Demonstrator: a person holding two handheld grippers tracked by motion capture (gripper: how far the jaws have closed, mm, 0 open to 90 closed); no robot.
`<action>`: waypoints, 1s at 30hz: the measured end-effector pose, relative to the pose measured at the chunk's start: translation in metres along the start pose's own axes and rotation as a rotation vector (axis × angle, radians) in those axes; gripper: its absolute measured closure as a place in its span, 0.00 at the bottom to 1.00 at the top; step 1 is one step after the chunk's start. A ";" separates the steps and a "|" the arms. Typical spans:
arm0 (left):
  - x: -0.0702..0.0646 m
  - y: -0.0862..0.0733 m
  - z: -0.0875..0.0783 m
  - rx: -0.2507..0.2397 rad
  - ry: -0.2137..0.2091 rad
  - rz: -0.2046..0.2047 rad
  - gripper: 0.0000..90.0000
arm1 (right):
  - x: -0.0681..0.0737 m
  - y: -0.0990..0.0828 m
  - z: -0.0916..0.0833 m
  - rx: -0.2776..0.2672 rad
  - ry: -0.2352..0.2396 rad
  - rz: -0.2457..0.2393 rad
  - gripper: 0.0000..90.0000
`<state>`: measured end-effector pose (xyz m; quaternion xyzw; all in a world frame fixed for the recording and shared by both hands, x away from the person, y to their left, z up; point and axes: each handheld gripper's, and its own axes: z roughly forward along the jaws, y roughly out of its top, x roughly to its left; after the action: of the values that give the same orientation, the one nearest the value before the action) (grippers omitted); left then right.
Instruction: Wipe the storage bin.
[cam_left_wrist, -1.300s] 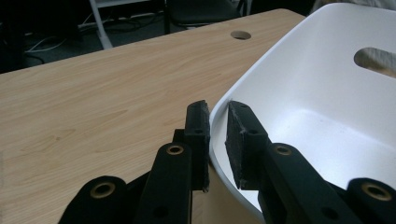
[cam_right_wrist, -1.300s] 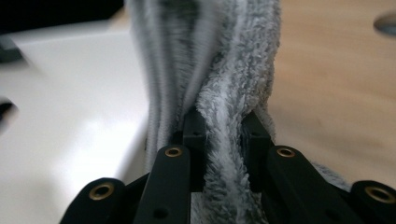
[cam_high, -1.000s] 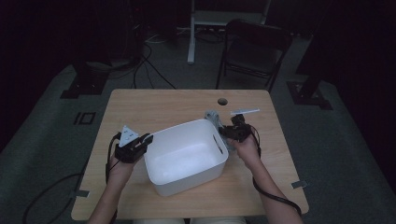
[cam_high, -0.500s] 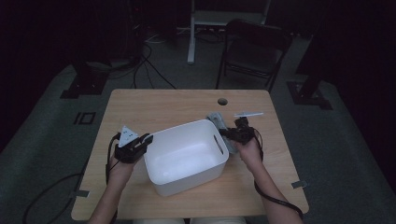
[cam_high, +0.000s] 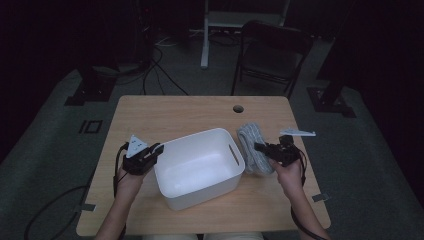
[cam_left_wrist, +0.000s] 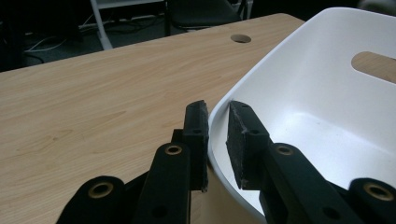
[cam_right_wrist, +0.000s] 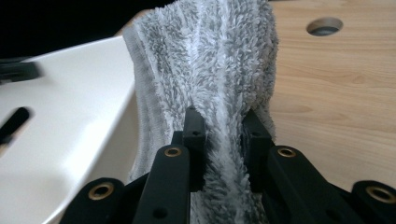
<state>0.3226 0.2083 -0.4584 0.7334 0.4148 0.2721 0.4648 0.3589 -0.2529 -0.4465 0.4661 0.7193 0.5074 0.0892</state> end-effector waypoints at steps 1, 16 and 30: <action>0.000 0.000 0.000 0.000 0.001 -0.001 0.87 | 0.003 -0.002 -0.005 -0.007 0.010 -0.002 0.85; -0.004 0.000 0.000 -0.016 0.016 -0.021 0.87 | 0.020 -0.049 0.052 0.205 0.051 0.000 0.86; -0.004 0.001 0.003 -0.005 0.011 -0.024 0.87 | 0.019 -0.019 0.071 0.201 0.043 -0.035 0.86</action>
<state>0.3228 0.2036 -0.4590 0.7257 0.4256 0.2716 0.4675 0.3805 -0.1928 -0.4883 0.4488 0.7764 0.4410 0.0355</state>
